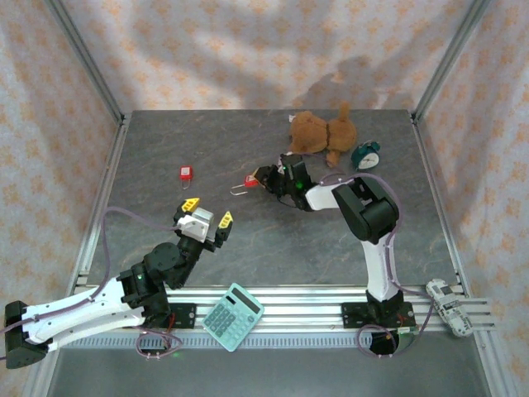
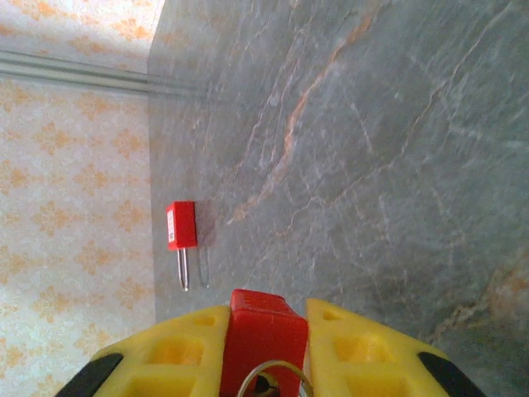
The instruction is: Unlock with the key
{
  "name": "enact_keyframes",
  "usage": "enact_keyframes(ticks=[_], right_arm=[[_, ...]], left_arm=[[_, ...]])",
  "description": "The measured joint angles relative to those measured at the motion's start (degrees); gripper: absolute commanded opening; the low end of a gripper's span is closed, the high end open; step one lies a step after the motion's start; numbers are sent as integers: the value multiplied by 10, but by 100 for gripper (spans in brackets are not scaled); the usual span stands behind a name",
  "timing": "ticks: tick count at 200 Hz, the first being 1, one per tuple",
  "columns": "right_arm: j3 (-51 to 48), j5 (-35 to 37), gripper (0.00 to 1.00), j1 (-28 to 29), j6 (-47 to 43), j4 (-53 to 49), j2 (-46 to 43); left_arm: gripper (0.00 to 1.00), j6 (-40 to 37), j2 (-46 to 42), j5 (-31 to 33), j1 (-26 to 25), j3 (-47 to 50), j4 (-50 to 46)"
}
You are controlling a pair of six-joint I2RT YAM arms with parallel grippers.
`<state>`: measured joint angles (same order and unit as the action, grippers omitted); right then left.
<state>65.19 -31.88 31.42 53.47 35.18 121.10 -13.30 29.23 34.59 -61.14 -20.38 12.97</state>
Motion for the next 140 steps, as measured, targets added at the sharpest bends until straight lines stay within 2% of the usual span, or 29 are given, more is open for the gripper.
enact_keyframes(ticks=[86,140], right_arm=[[31,-14,26,-10,-1,1,48],[45,-37,45,-18,-19,-8,49]], left_arm=[[81,0,2,0,0,5,0],[82,0,2,0,0,9,0]])
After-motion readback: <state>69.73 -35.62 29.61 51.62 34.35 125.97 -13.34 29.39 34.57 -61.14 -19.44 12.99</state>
